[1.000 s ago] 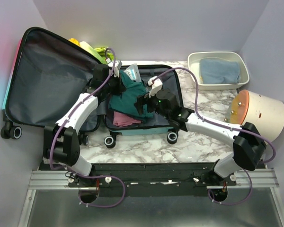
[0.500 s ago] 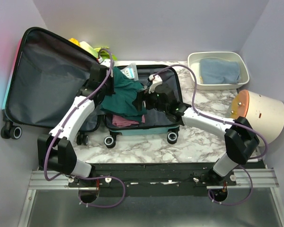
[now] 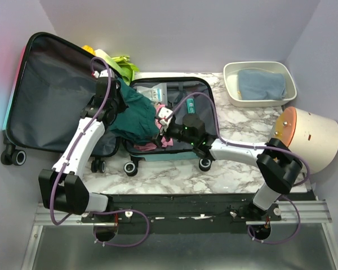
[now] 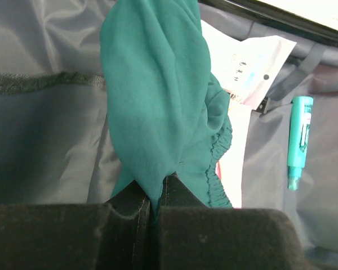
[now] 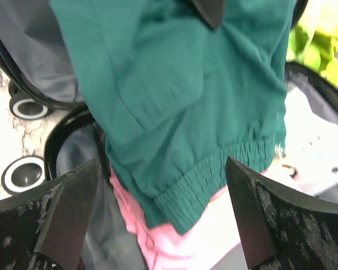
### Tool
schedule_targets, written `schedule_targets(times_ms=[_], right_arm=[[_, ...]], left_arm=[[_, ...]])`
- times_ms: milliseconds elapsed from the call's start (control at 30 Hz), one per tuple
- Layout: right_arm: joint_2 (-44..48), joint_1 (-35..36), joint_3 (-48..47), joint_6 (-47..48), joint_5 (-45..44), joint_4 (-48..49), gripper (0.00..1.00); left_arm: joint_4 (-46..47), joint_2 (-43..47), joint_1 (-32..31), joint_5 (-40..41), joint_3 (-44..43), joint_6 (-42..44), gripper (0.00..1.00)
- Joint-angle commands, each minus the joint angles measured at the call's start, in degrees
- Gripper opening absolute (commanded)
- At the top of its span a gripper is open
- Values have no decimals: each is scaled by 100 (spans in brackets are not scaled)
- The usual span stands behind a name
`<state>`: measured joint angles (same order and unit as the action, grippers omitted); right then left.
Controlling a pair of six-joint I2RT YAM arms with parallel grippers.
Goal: Open, take out, and arrange the luggage
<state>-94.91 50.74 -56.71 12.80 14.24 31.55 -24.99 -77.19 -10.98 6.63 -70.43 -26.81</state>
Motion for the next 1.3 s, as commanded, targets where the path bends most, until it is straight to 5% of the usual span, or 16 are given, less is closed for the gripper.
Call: schedule_targets(times_ms=[0,133,400,800,933,1133,1267], right_arm=[[-378,392,-86,794,-123,1379,100],[-879,823,-726,1287,-615,1179,100],[-1196,1017,-1072,259,-1554,1520,100],[683,955,308,-779,-2681,827,100],[1465,841,863,-402,-2339,416,100],[2318,-352,819,-226,-917,-1352,100],[2687,-811,767,1360,-528,-1950,100]], left_arm=[[-401,-60,26,365,-348,-975,0],[-594,-147,26,347,-602,-1265,0],[-621,46,26,296,-524,-1477,0],[-14,-6,-175,-2578,-1657,805,0],[-181,-182,-624,-3088,-1886,2230,0],[-664,-481,-958,-3677,-2009,3584,0],[-1365,-858,-1116,-4336,-2236,4918,0]])
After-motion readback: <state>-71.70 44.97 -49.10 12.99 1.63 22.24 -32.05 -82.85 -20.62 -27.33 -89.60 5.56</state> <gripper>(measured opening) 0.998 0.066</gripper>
